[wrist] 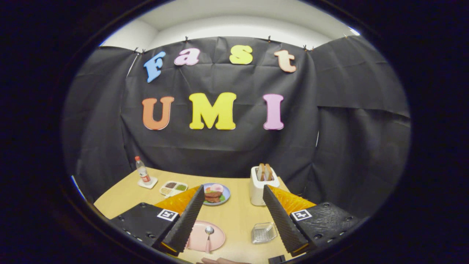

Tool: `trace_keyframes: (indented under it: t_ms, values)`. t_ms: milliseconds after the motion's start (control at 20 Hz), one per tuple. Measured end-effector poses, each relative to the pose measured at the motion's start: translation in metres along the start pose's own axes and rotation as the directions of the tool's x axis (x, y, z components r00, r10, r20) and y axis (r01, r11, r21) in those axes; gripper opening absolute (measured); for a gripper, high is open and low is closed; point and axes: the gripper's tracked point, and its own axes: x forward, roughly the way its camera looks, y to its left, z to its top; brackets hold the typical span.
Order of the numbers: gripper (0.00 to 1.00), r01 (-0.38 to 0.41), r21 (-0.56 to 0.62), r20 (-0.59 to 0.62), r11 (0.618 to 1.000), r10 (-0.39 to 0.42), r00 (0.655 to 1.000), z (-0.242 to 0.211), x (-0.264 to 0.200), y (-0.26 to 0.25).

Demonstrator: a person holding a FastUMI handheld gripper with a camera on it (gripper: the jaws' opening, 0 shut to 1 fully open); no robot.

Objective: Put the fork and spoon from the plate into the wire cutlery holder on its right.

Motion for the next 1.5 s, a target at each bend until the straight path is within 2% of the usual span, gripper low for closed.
trace_keyframes:
  t_ms: [300,500,550,750,800,1000,1150,1250,1300,1400,1500]
  values:
    - [0.96,-0.035,-0.071,-0.221,0.997,0.019,0.975,-0.113,0.04,0.038]
    - [0.94,-0.094,-0.074,-0.402,0.993,0.057,0.914,-0.198,0.059,0.063]
    - [0.94,-0.089,-0.075,-0.438,0.993,0.047,0.898,-0.213,0.062,0.063]
    - [0.94,-0.079,-0.043,-0.544,0.996,0.043,0.838,-0.256,0.076,0.07]
    - [0.91,-0.081,-0.042,-0.561,0.996,0.043,0.826,-0.265,0.079,0.072]
    - [0.91,-0.081,-0.047,-0.604,0.996,0.036,0.796,-0.286,0.09,0.081]
    - [0.84,-0.081,-0.054,-0.64,0.995,0.028,0.768,-0.306,0.098,0.085]
    - [0.75,-0.075,-0.042,-0.659,0.996,0.029,0.751,-0.323,0.102,0.087]
    - [0.69,-0.082,-0.016,-0.662,0.997,0.051,0.748,-0.322,0.101,0.091]
    - [0.58,-0.054,-0.021,-0.661,0.998,0.026,0.75,-0.327,0.104,0.089]
    - [0.42,-0.052,-0.022,-0.677,0.998,0.024,0.735,-0.334,0.101,0.089]
